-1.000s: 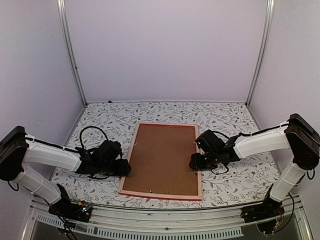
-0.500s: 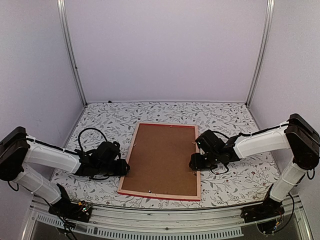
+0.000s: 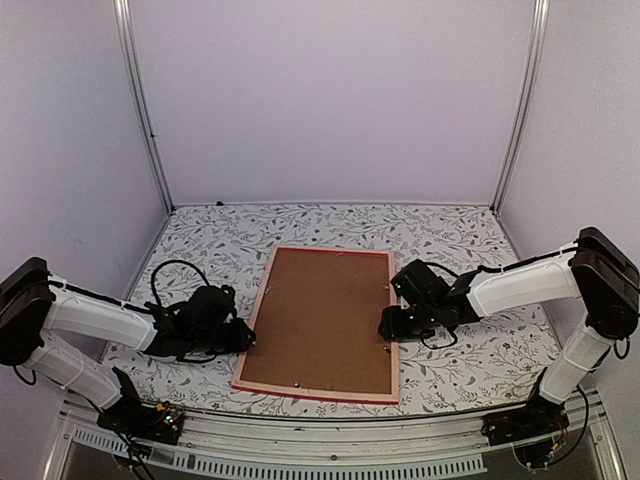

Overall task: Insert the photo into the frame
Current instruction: Press the fastener onto the backboard.

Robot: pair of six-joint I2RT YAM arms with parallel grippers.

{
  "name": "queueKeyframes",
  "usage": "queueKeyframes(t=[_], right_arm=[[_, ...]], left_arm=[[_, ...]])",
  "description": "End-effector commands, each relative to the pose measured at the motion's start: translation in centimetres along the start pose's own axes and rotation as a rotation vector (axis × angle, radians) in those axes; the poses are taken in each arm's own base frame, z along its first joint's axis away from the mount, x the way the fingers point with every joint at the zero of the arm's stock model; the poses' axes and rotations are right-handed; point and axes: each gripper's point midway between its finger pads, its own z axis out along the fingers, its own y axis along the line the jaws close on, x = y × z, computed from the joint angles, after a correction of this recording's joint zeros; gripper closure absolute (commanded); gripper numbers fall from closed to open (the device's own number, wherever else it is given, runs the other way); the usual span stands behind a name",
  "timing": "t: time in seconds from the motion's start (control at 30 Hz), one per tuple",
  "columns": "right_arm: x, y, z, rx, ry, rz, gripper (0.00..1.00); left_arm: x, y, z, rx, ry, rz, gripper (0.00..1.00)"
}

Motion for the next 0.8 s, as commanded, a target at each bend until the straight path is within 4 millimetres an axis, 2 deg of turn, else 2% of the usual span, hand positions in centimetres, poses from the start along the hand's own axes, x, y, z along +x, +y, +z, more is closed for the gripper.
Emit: queueKeyframes(t=[0.0, 0.03, 0.1, 0.3, 0.47, 0.6, 0.77], right_arm=[[0.9, -0.4, 0.7, 0.013, 0.036, 0.006, 0.42], [0.9, -0.4, 0.7, 0.012, 0.035, 0.007, 0.42], [1.0, -0.5, 0.8, 0.015, 0.038, 0.006, 0.42], [0.9, -0.4, 0.8, 0.015, 0.036, 0.003, 0.42], [0.7, -0.2, 0.9, 0.011, 0.036, -0.001, 0.42], [0.5, -0.1, 0.8, 0.009, 0.033, -0.005, 0.42], [0.5, 0.0, 0.7, 0.009, 0.033, -0.006, 0.42]], left_arm=[[4.7, 6.8, -0.8, -0.265, 0.190, 0.075, 0.97], [4.1, 6.4, -0.9, -0.260, 0.175, 0.077, 1.00], [3.4, 5.9, -0.9, -0.257, 0.160, 0.084, 0.98], [2.0, 4.0, -0.9, -0.213, 0.137, 0.096, 0.67], [1.1, 2.5, -1.0, -0.165, 0.119, 0.095, 0.45], [1.1, 2.3, -0.7, -0.163, 0.126, 0.110, 0.41], [1.6, 2.5, 0.2, -0.182, 0.154, 0.131, 0.42]])
